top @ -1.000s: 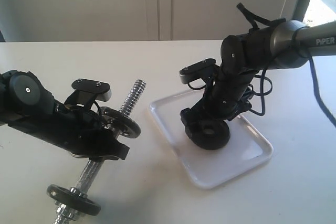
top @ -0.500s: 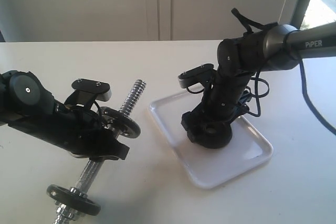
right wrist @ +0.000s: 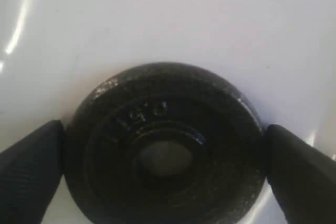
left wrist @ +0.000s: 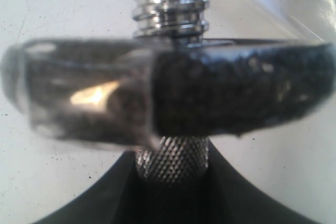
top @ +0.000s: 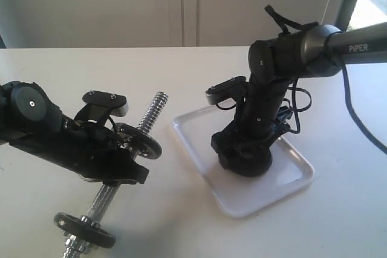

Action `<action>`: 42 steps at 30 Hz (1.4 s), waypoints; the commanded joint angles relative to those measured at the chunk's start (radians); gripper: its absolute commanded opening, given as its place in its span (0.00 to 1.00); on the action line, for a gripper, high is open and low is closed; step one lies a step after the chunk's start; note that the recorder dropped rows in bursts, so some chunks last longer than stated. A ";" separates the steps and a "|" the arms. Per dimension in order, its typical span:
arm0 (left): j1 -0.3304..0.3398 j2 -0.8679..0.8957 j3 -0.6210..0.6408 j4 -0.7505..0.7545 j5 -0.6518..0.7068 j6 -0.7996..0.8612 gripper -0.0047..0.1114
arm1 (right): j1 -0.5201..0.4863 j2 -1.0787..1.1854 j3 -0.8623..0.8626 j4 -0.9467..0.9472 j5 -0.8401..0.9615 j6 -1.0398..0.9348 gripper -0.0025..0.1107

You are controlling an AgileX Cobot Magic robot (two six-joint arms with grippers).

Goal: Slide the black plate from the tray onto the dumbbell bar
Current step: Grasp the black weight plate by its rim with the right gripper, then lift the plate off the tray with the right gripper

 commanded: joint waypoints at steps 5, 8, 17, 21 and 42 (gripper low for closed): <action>-0.001 -0.043 -0.017 -0.033 -0.043 0.007 0.04 | -0.001 -0.130 0.006 0.012 -0.037 -0.006 0.02; -0.001 -0.043 -0.017 -0.033 -0.049 0.007 0.04 | -0.002 -0.166 0.003 0.012 -0.060 -0.002 0.02; -0.001 -0.043 -0.017 -0.033 -0.041 0.025 0.04 | -0.002 -0.205 -0.091 0.056 -0.037 0.036 0.02; -0.001 -0.043 -0.017 -0.033 -0.038 0.027 0.04 | -0.002 -0.207 -0.143 0.118 -0.028 0.015 0.02; -0.031 -0.043 -0.017 -0.033 -0.024 0.076 0.04 | -0.142 -0.008 -0.377 0.898 0.167 -0.268 0.02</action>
